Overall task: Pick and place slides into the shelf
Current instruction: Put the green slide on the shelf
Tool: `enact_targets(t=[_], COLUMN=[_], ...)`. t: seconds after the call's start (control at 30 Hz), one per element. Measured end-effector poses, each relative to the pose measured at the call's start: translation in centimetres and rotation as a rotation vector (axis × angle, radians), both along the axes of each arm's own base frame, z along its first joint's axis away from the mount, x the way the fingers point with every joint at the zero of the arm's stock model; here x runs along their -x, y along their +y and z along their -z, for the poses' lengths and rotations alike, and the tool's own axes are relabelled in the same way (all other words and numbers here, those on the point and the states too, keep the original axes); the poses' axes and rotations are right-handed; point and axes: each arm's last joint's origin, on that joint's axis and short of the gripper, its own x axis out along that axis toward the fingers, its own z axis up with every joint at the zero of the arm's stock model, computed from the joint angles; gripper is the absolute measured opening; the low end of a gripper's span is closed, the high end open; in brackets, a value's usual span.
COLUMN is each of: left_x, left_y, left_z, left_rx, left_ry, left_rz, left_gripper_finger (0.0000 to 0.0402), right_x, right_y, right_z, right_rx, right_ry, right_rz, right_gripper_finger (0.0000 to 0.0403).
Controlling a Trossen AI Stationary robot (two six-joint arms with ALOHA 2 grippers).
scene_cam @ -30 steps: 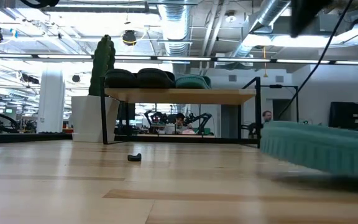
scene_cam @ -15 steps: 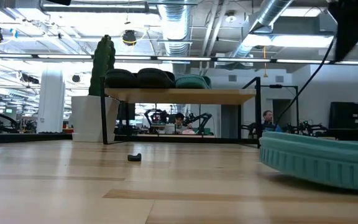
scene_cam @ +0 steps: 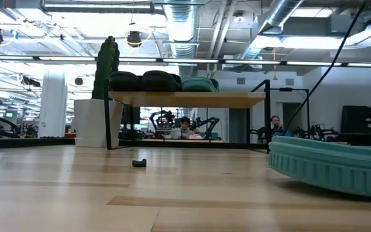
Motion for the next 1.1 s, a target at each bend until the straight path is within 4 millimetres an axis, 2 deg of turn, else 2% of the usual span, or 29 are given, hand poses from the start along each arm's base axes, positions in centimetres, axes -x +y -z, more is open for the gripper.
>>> enact_targets(t=[0.17, 0.3, 0.43, 0.57, 0.87, 1.1], left_x=[-0.3, -0.5, -0.8, -0.9, -0.9, -0.9], left_y=[-0.3, -0.5, -0.8, -1.0, -1.3, -1.4], left_z=[-0.5, -0.9, -1.5, -1.7, -1.7, -1.7], left_rx=[-0.037, -0.035, 0.018, 0.063, 0.123, 0.165], left_ry=[-0.029, -0.065, -0.119, -0.124, -0.113, -0.100], left_rz=[0.040, 0.055, 0.069, 0.116, 0.180, 0.212], left_gripper_finger=[0.0002, 0.0002, 0.0002, 0.0002, 0.0002, 0.0002], right_x=[0.8, 1.6, 2.6, 3.4, 3.2, 3.2], right_y=[3.7, 6.2, 7.3, 7.8, 8.7, 8.8], right_z=[0.7, 2.3, 4.3, 6.3, 9.2, 10.4], right_rx=[-0.087, -0.098, -0.037, 0.024, 0.077, 0.124], right_ry=[-0.150, -0.375, -0.523, -0.500, -0.434, -0.427], right_rz=[0.097, 0.166, 0.256, 0.266, 0.241, 0.226], right_gripper_finger=[0.0112, 0.0162, 0.0206, 0.0238, 0.0249, 0.0249])
